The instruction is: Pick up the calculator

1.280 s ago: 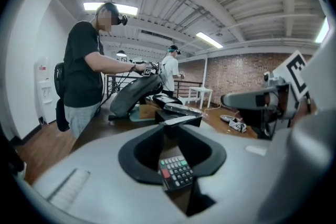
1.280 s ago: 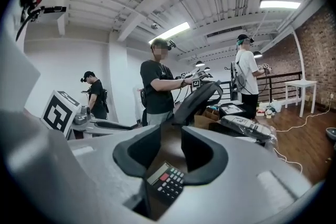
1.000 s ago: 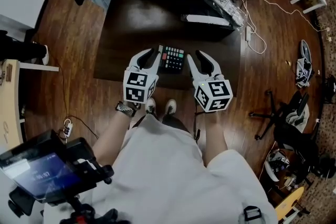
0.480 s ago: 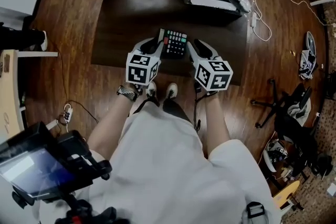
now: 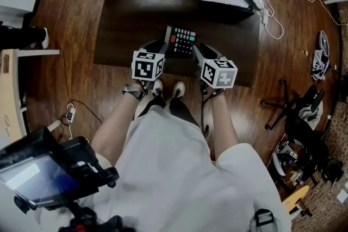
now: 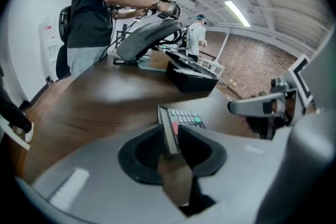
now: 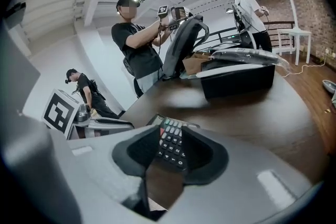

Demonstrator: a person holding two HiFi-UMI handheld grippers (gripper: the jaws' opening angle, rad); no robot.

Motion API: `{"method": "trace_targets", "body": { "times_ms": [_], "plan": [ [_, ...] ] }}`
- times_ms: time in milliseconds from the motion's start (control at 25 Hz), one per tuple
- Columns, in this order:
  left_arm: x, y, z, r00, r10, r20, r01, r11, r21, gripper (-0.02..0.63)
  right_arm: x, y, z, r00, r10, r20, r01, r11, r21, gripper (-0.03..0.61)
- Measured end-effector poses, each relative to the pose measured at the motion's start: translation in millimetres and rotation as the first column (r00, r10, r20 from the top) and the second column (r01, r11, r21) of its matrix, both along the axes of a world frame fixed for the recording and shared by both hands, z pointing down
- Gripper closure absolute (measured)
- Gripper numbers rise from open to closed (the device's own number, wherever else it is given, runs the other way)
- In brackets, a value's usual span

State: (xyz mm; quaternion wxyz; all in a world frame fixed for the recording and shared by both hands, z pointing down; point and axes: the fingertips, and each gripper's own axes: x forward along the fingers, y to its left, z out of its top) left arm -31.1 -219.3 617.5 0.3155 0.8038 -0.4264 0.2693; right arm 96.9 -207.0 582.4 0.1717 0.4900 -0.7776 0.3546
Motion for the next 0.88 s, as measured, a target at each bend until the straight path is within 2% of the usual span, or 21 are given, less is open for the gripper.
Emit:
{"method": "trace_targets", "body": {
  "times_ms": [120,440,880],
  "plan": [
    [-0.7,-1.9,10.5,1.000,-0.011,-0.001,0.011,1.000,-0.029,0.518,-1.3,-0.2,11.3,1.000,-0.018,-0.001,0.018,0.999,-0.026,0.411],
    [-0.1,1.7,32.1,0.996,-0.059,-0.062,0.050,0.989,-0.137,0.485,-2.2,-3.9,26.9,1.000,-0.013,0.018,0.014,0.998,-0.060,0.391],
    [-0.4,0.0,41.0,0.988,-0.118,-0.102,0.094,0.972,-0.217,0.469,-3.7,-11.8,38.5,0.999,-0.012,0.051,0.017,0.995,-0.097,0.368]
  ]
}}
